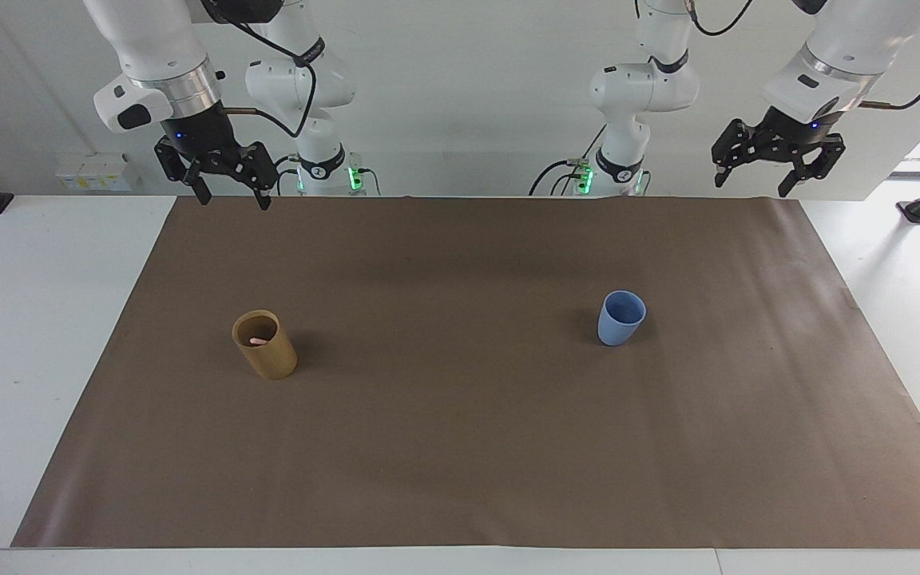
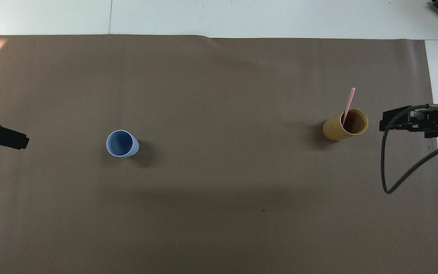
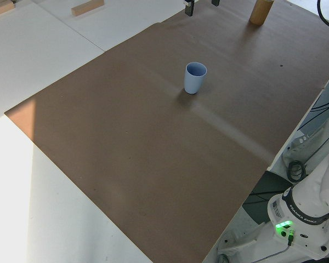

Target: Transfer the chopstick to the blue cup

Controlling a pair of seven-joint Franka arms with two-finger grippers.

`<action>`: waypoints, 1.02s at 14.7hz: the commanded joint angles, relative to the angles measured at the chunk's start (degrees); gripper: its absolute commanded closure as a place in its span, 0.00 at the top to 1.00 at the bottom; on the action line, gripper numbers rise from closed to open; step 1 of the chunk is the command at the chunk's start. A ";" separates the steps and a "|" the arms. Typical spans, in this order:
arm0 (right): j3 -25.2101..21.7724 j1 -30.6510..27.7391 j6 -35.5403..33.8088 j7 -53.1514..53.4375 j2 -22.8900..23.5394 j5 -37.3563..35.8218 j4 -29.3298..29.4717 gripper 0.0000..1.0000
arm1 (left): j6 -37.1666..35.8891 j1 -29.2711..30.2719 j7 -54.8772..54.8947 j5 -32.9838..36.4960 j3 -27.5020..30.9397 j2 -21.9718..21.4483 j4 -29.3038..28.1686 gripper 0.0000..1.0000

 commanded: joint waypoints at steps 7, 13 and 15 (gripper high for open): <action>0.02 -0.59 3.09 -0.80 -0.62 1.15 -1.48 1.00 | 3.51 0.45 -1.75 -1.52 0.21 -2.07 -4.59 1.00; 0.11 -1.20 3.54 -1.41 7.09 0.18 5.44 1.00 | 3.07 0.45 -2.44 -1.52 0.12 -1.98 -3.88 1.00; 0.11 -1.03 4.33 -1.41 11.40 0.09 9.31 1.00 | 2.98 0.45 -2.36 -1.52 0.12 -2.95 -5.46 1.00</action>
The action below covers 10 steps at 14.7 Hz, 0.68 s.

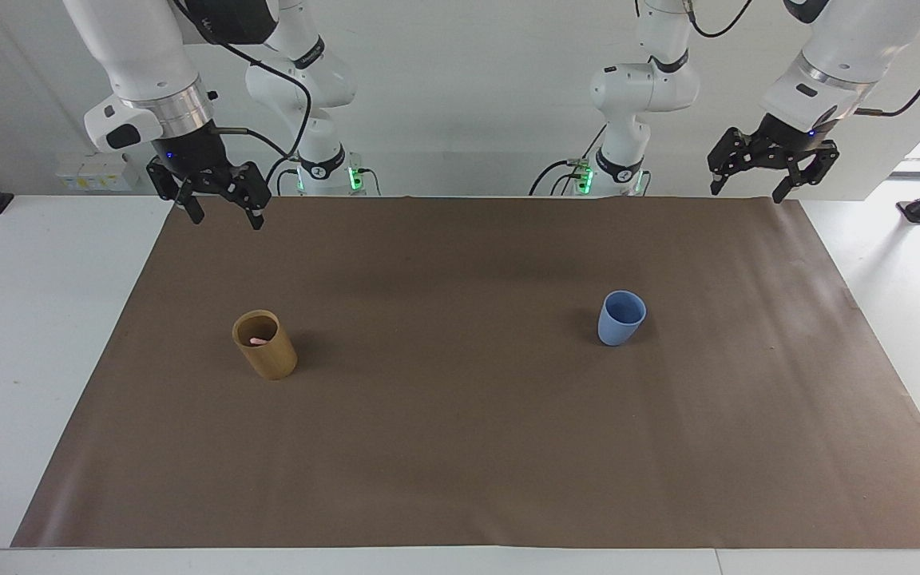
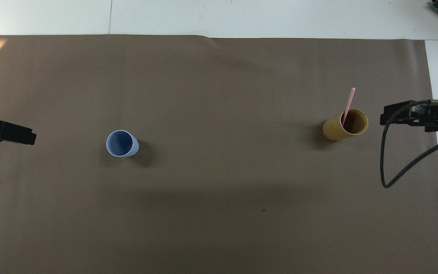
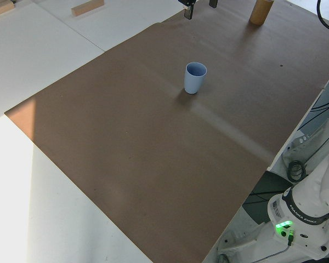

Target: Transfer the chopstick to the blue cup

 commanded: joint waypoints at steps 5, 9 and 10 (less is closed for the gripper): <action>0.37 0.17 7.29 -4.06 12.39 -0.21 6.27 1.00 | 1.34 0.10 -0.63 -0.80 -0.08 -2.67 -3.96 1.00; 0.37 0.52 15.97 -7.93 15.30 -1.97 2.50 1.00 | 5.97 -0.26 -0.89 -0.80 -0.08 -1.97 -8.85 1.00; 0.46 0.53 18.26 -8.02 15.74 -2.06 0.75 1.00 | 9.31 -0.34 -2.46 -0.89 -0.08 -2.05 -11.84 1.00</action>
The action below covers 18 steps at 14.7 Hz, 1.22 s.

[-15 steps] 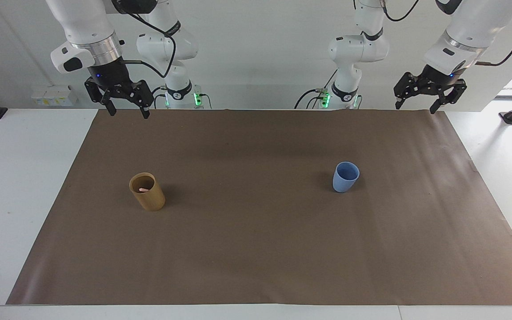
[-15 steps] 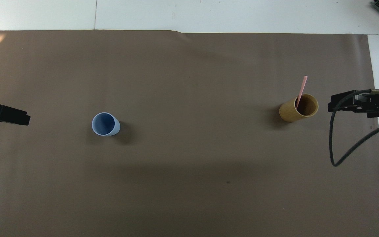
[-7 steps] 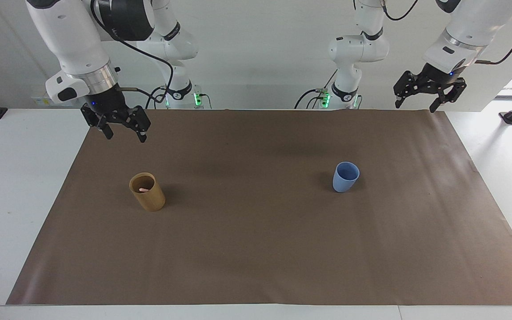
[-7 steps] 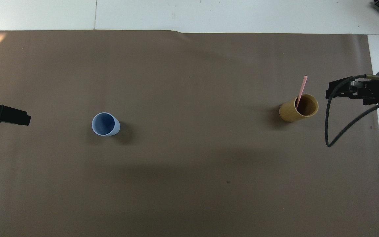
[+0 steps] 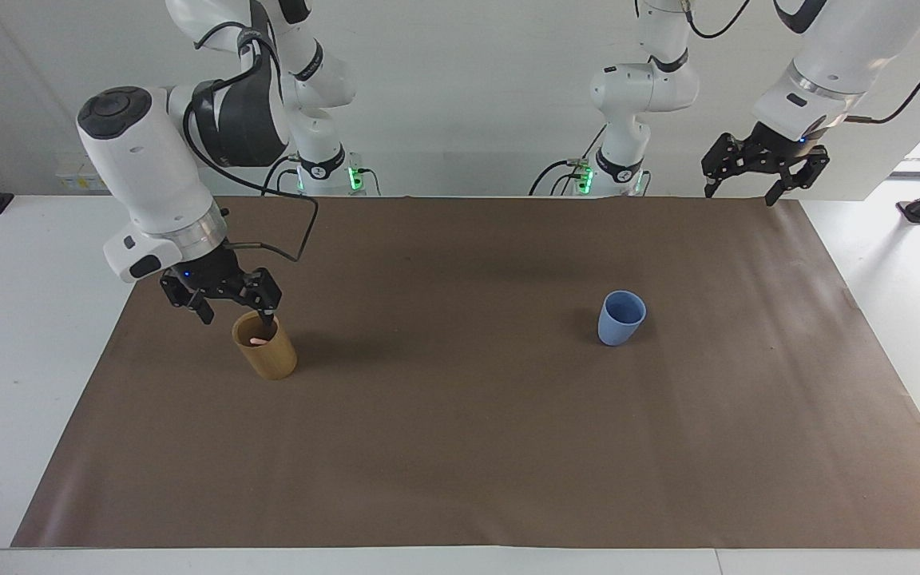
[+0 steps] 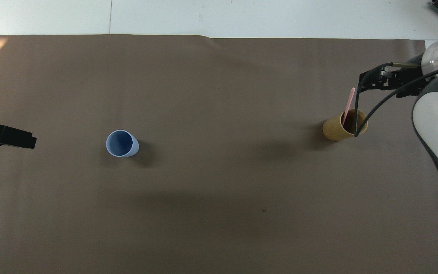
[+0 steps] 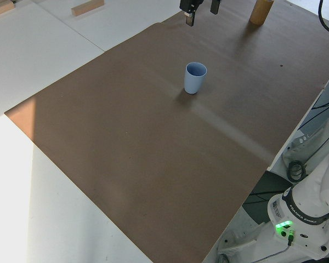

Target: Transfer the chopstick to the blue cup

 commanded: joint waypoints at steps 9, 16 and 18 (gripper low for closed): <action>0.15 0.45 4.12 -6.10 0.10 -1.23 -7.16 0.48 | 29.12 -4.47 -15.27 -1.86 -0.22 0.86 -25.49 1.00; 0.06 -0.78 1.04 -10.77 -0.60 -1.23 -7.42 0.00 | 39.94 -5.96 -16.50 -1.86 -0.22 7.98 -29.19 1.00; 0.06 -0.78 1.30 -10.51 -0.69 -1.14 -7.07 0.00 | 40.92 -7.37 -17.55 -1.86 -0.14 8.07 -30.15 0.71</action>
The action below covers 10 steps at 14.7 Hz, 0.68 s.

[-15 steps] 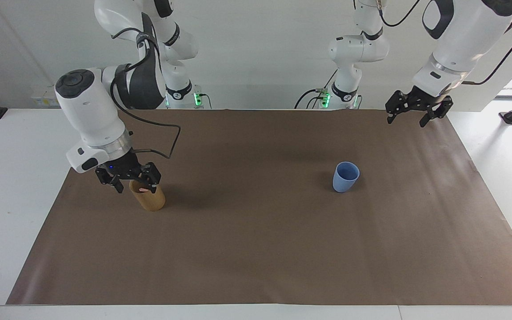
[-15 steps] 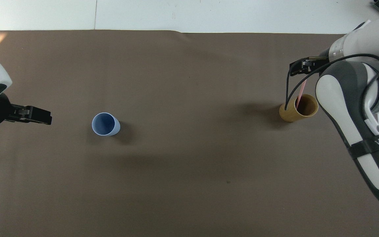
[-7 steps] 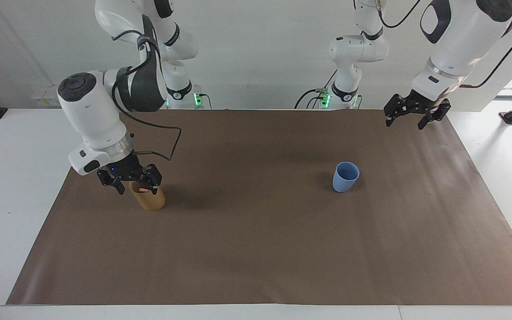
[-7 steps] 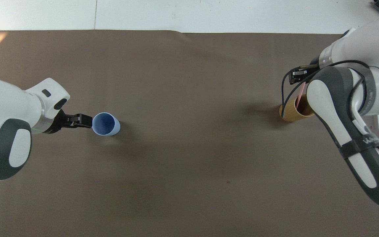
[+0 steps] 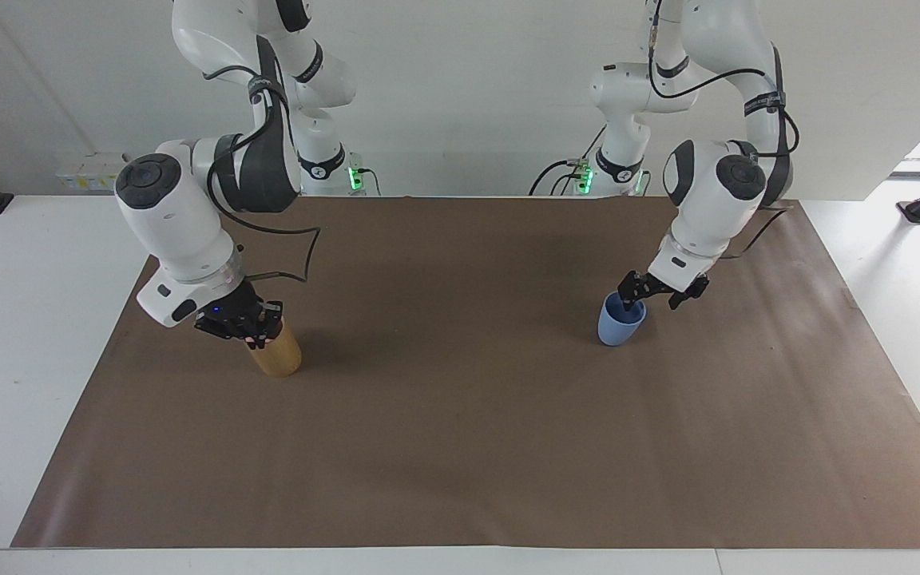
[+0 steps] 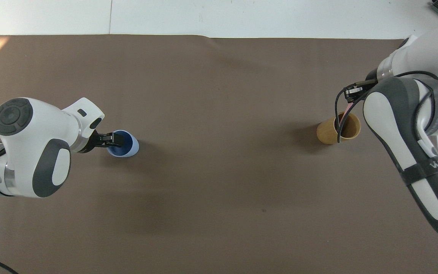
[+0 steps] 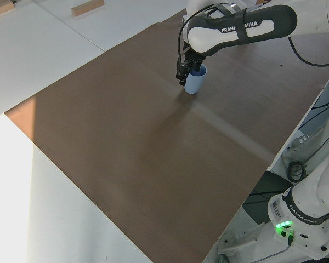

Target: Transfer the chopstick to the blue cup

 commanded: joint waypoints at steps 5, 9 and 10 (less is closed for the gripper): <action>0.56 -0.74 -1.42 -0.65 -6.28 -0.50 -1.53 0.00 | 1.09 -1.72 -0.41 -0.50 0.83 -0.47 -1.54 0.00; 0.30 -0.65 -3.79 -0.39 -11.73 -0.24 -1.53 0.00 | -1.87 -2.86 0.03 0.46 1.00 -0.12 1.97 0.00; 0.30 -0.65 -4.67 0.05 -12.70 -0.24 -1.53 0.00 | -4.94 -3.38 -0.32 1.68 1.00 -0.47 4.59 0.00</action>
